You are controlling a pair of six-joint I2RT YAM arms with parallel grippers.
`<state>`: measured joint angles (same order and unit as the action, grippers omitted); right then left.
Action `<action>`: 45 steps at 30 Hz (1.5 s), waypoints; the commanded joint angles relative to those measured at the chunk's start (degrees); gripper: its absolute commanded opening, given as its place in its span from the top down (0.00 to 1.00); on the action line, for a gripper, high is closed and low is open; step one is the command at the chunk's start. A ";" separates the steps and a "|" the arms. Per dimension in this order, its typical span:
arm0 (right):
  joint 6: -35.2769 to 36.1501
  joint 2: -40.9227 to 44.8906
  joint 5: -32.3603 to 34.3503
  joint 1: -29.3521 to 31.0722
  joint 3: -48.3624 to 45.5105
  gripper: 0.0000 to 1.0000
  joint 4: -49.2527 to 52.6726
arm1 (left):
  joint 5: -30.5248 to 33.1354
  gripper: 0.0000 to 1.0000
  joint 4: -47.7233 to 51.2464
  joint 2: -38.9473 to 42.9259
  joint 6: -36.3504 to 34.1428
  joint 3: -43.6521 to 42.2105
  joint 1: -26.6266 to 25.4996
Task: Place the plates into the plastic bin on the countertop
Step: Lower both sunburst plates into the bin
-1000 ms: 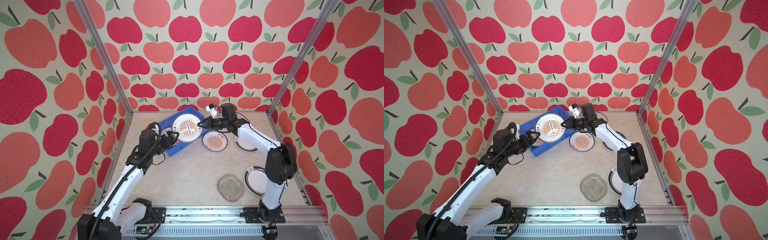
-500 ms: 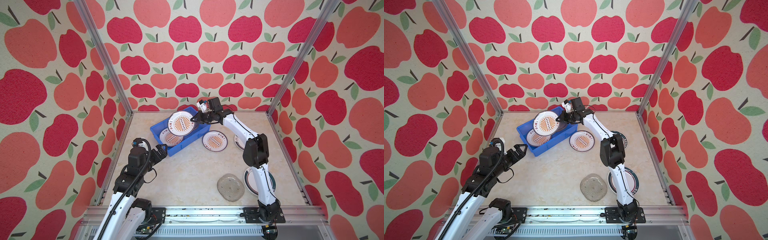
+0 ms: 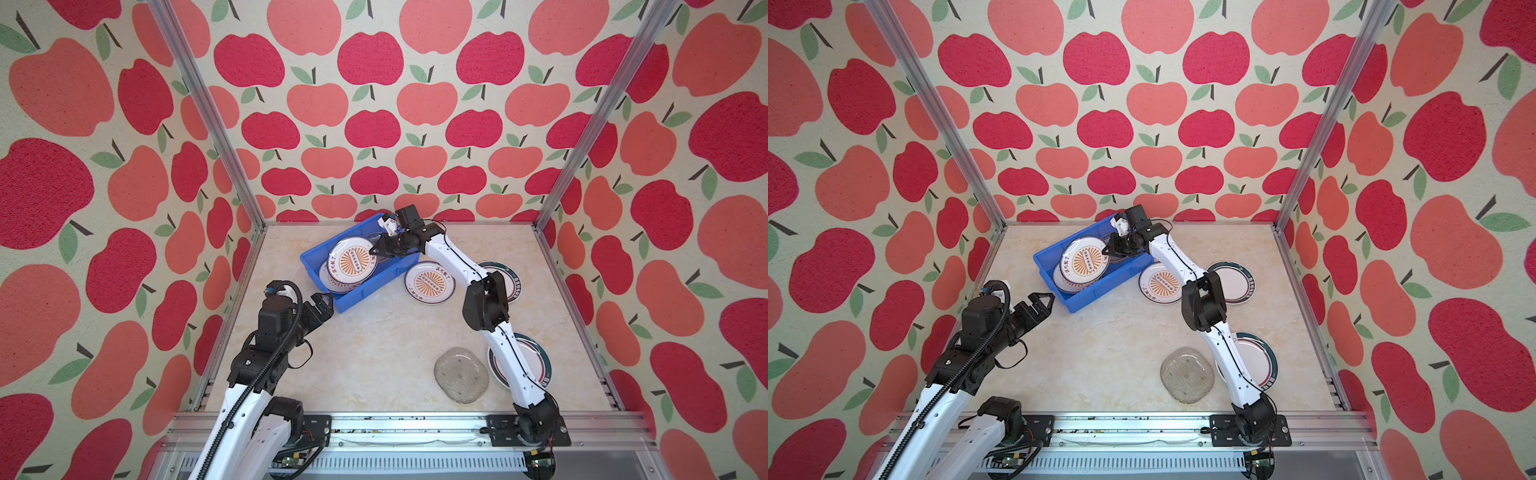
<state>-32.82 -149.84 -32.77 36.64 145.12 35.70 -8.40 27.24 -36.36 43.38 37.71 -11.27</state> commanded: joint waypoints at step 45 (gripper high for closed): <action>6.42 -1.77 12.69 5.28 9.56 0.50 8.40 | -5.12 0.01 -5.78 -3.80 -0.13 -3.52 1.51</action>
<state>-28.16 -154.04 -20.60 41.63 153.42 42.13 -12.62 23.38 -40.29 43.57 34.96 -10.07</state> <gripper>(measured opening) 0.500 0.992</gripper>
